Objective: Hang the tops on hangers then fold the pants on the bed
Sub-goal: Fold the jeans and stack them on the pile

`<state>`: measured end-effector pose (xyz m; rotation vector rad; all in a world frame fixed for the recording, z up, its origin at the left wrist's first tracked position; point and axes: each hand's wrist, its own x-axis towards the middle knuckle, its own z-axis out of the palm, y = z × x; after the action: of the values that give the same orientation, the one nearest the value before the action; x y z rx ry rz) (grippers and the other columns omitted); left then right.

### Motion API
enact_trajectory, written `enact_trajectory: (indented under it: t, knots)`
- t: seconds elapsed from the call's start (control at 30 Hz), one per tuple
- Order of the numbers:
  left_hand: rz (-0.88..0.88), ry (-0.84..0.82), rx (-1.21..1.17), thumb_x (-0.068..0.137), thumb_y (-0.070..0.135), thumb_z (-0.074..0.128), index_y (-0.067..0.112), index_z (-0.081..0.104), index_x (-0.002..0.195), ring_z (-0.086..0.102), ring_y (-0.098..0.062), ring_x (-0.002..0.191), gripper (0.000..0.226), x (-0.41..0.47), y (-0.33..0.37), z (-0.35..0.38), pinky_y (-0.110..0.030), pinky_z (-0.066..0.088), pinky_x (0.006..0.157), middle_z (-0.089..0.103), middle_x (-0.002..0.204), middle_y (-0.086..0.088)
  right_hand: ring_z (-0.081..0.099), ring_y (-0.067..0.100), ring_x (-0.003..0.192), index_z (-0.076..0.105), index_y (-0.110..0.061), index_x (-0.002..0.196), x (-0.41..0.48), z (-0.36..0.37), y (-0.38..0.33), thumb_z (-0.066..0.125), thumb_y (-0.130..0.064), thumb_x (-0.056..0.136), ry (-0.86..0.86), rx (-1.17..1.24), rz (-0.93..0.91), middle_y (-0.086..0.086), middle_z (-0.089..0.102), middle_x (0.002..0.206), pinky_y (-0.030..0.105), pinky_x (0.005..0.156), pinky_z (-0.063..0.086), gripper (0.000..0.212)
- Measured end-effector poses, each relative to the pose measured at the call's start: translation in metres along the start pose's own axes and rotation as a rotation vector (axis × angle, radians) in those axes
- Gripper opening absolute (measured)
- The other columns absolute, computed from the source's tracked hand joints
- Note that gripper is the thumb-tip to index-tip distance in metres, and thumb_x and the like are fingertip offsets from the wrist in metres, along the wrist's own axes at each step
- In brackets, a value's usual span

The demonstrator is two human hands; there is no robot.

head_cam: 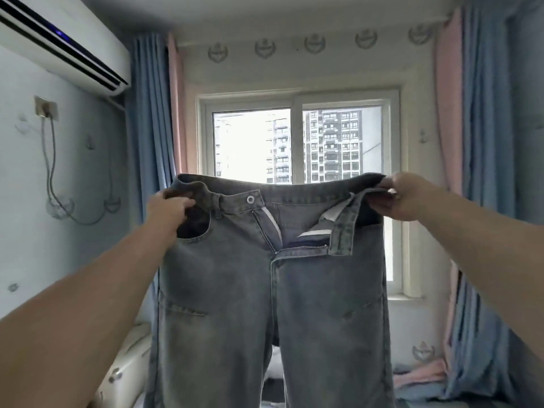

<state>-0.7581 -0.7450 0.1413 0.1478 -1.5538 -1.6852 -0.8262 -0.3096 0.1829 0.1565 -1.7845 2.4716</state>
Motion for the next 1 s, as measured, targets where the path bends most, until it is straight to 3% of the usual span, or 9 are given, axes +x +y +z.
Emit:
enact_trajectory:
  t: [0.17, 0.23, 0.3, 0.37, 0.47, 0.57, 0.83, 0.93, 1.0]
  knots:
    - [0.112, 0.022, 0.065, 0.082, 0.016, 0.082, 0.020, 0.072, 0.109, 0.071, -0.020, 0.090, 0.029, 0.030, 0.034, -0.004, -0.036, 0.059, 0.083, 0.075, 0.095, -0.002, 0.061, 0.030, 0.092, 0.054, -0.003, 0.082, -0.012, 0.020, -0.021, 0.023, 0.022, 0.078, -0.237, -0.013, -0.278, 0.017, 0.057, 0.093, 0.033, 0.086, 0.050, 0.040]
    - [0.138, 0.032, 0.074, 0.082, 0.019, 0.083, 0.023, 0.072, 0.096, 0.076, -0.018, 0.085, 0.018, 0.040, 0.044, -0.008, -0.032, 0.059, 0.074, 0.078, 0.085, -0.001, 0.060, 0.035, 0.090, 0.059, 0.004, 0.085, -0.013, 0.026, -0.024, 0.036, 0.028, 0.080, -0.167, -0.103, -0.442, 0.022, 0.059, 0.094, 0.034, 0.082, 0.051, 0.034]
    - [0.146, 0.007, 0.124, 0.087, 0.024, 0.079, 0.020, 0.070, 0.095, 0.077, -0.016, 0.076, 0.012, 0.042, 0.053, -0.010, -0.031, 0.057, 0.066, 0.078, 0.076, 0.001, 0.063, 0.031, 0.080, 0.065, 0.008, 0.092, -0.013, 0.027, -0.029, 0.062, 0.016, 0.086, -0.028, -0.228, -0.550, 0.020, 0.064, 0.087, 0.030, 0.074, 0.056, 0.011]
    - [0.155, -0.028, 0.317, 0.090, 0.029, 0.076, 0.014, 0.070, 0.096, 0.074, -0.024, 0.064, 0.017, 0.044, 0.059, -0.012, -0.039, 0.060, 0.066, 0.074, 0.068, -0.006, 0.067, 0.027, 0.078, 0.072, 0.004, 0.102, -0.005, 0.025, -0.035, 0.075, -0.004, 0.086, 0.108, -0.388, -0.595, 0.016, 0.070, 0.087, 0.032, 0.076, 0.060, 0.018]
    - [0.190, -0.041, 0.723, 0.090, 0.033, 0.076, 0.007, 0.074, 0.098, 0.069, -0.033, 0.082, 0.028, 0.042, 0.068, -0.014, -0.043, 0.056, 0.085, 0.073, 0.089, -0.015, 0.066, 0.033, 0.101, 0.073, -0.008, 0.105, 0.004, 0.023, -0.042, 0.074, -0.020, 0.088, 0.252, -0.722, -0.647, 0.014, 0.072, 0.106, 0.047, 0.095, 0.054, 0.021]
    - [0.156, -0.003, 0.817, 0.092, 0.034, 0.073, 0.009, 0.074, 0.110, 0.066, -0.034, 0.100, 0.030, 0.038, 0.071, -0.014, -0.036, 0.050, 0.092, 0.072, 0.108, -0.014, 0.061, 0.035, 0.104, 0.066, -0.009, 0.099, 0.008, 0.025, -0.045, 0.068, -0.023, 0.092, 0.320, -0.914, -0.718, 0.015, 0.068, 0.110, 0.037, 0.088, 0.048, 0.016]
    - [-0.155, -0.018, 0.568, 0.109, 0.021, 0.039, -0.005, 0.056, 0.136, 0.053, -0.041, 0.128, 0.041, 0.027, 0.046, -0.004, -0.043, 0.044, 0.108, 0.056, 0.139, -0.026, 0.057, 0.039, 0.120, 0.057, 0.000, 0.129, -0.001, 0.022, -0.040, 0.047, -0.018, 0.103, 0.393, -1.071, -0.439, 0.021, 0.060, 0.131, 0.034, 0.087, 0.043, 0.033]
    - [-0.334, -0.094, 0.527, 0.109, 0.020, 0.038, 0.000, 0.063, 0.116, 0.070, -0.031, 0.086, 0.033, 0.015, 0.032, -0.001, -0.038, 0.056, 0.085, 0.070, 0.104, -0.018, 0.064, 0.035, 0.105, 0.060, 0.000, 0.113, -0.007, 0.023, -0.037, 0.046, -0.006, 0.102, 0.254, -1.171, -0.205, 0.023, 0.063, 0.121, 0.034, 0.079, 0.051, 0.019]
    - [-0.447, -0.151, 0.452, 0.108, 0.018, 0.037, 0.002, 0.064, 0.095, 0.068, -0.024, 0.054, 0.034, 0.009, 0.023, 0.005, -0.033, 0.058, 0.053, 0.070, 0.070, -0.013, 0.063, 0.023, 0.062, 0.059, 0.001, 0.103, -0.014, 0.024, -0.033, 0.044, -0.002, 0.101, 0.180, -1.157, -0.023, 0.016, 0.063, 0.091, 0.022, 0.047, 0.049, 0.016]
